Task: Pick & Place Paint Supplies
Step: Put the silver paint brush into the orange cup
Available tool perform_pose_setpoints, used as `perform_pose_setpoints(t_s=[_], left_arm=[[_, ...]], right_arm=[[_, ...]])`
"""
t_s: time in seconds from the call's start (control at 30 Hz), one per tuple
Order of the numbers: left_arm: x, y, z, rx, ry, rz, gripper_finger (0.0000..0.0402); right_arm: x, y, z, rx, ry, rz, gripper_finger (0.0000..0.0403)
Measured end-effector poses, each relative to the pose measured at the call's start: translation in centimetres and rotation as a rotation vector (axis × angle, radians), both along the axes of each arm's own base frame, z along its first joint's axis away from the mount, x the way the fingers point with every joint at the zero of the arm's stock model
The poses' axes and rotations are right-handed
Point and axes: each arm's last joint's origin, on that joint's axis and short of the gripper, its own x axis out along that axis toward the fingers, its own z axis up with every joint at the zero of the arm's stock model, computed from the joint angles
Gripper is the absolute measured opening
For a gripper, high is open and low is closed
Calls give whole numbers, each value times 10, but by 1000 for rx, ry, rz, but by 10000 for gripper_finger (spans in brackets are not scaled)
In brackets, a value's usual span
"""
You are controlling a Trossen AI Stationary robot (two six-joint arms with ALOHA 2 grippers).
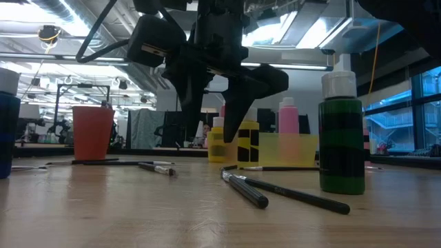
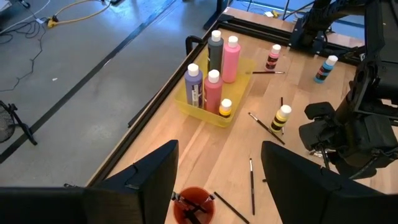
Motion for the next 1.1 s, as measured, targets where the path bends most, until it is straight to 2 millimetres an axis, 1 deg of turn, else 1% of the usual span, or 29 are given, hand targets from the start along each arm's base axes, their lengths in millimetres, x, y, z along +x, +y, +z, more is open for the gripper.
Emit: perform_pose_setpoints(t_s=[0.2, 0.43, 0.63, 1.0, 1.1], left_arm=[[0, 0, 0, -1, 0, 0, 226], [0, 0, 0, -2, -1, 2, 226], [0, 0, 0, -9, -5, 7, 226], [0, 0, 0, -22, -12, 18, 226], [0, 0, 0, -22, -12, 18, 226]], right_arm=[[-1, -5, 0, 1, 14, 39, 213], [-2, -4, 0, -34, 12, 56, 213], [1, 0, -12, -31, 20, 71, 213], [3, 5, -24, -40, 31, 80, 213], [6, 6, -31, -38, 16, 84, 213]])
